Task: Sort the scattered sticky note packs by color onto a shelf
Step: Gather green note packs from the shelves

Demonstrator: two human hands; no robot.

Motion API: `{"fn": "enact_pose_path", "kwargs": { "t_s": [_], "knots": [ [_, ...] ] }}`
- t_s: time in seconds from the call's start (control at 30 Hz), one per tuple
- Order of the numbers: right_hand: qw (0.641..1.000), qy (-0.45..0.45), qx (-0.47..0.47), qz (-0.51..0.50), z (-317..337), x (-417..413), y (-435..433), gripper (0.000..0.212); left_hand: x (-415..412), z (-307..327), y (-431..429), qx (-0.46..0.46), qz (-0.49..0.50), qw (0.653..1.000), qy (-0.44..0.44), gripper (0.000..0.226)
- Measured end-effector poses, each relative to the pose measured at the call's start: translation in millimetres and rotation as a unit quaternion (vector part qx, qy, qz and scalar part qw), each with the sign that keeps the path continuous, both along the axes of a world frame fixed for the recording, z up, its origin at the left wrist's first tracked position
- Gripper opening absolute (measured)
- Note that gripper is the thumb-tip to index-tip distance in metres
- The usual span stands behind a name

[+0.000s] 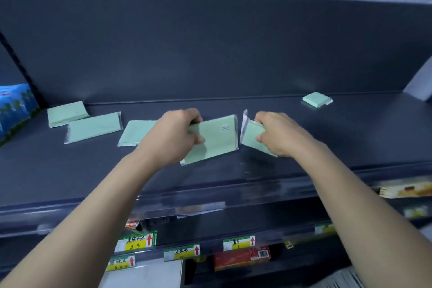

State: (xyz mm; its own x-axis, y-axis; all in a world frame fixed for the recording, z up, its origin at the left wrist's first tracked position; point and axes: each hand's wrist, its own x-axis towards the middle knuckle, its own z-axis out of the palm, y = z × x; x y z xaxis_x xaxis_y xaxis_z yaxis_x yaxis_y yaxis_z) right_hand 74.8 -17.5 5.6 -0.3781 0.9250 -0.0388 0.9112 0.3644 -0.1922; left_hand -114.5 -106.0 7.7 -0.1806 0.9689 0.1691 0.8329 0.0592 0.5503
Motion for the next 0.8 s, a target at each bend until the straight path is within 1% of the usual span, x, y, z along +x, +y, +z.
{"fn": "enact_pose_path", "kwargs": {
  "t_s": [0.07,0.17,0.27,0.3,0.4,0.47,0.63,0.7,0.8],
  "knots": [
    [0.998,0.050,0.018,-0.024,0.3,8.7,-2.6,0.007,7.7,1.8,-0.6,0.032,0.001,0.999,-0.013,0.012],
    [0.993,0.097,0.052,-0.046,-1.0,29.0,-10.6,0.018,26.0,3.2,0.0,0.079,-0.015,0.996,-0.028,0.011],
    [0.986,0.128,0.077,-0.069,-2.8,60.8,-23.6,0.029,54.0,3.2,2.2,0.098,-0.048,0.993,-0.037,0.012],
    [0.984,0.136,0.083,-0.080,-2.9,74.9,-29.6,0.029,66.2,3.5,3.2,0.099,-0.062,0.992,-0.038,0.013],
    [0.974,0.154,0.112,-0.122,-0.9,127.9,-53.2,0.017,112.8,5.5,4.0,0.106,-0.122,0.986,-0.032,0.014],
    [0.966,0.152,0.130,-0.166,2.9,172.3,-78.0,0.018,154.8,7.8,-0.8,0.112,-0.174,0.978,-0.028,0.012],
    [0.933,0.126,0.161,-0.297,6.6,304.6,-173.9,0.019,288.2,13.2,-42.2,0.121,-0.314,0.941,-0.035,0.008],
    [0.914,0.118,0.164,-0.351,8.5,354.7,-221.9,0.021,342.3,15.2,-68.7,0.117,-0.372,0.920,-0.035,0.008],
    [0.883,0.077,0.175,-0.429,11.3,426.5,-304.1,0.027,425.2,16.1,-118.0,0.124,-0.456,0.881,-0.024,0.009]
  ]
}}
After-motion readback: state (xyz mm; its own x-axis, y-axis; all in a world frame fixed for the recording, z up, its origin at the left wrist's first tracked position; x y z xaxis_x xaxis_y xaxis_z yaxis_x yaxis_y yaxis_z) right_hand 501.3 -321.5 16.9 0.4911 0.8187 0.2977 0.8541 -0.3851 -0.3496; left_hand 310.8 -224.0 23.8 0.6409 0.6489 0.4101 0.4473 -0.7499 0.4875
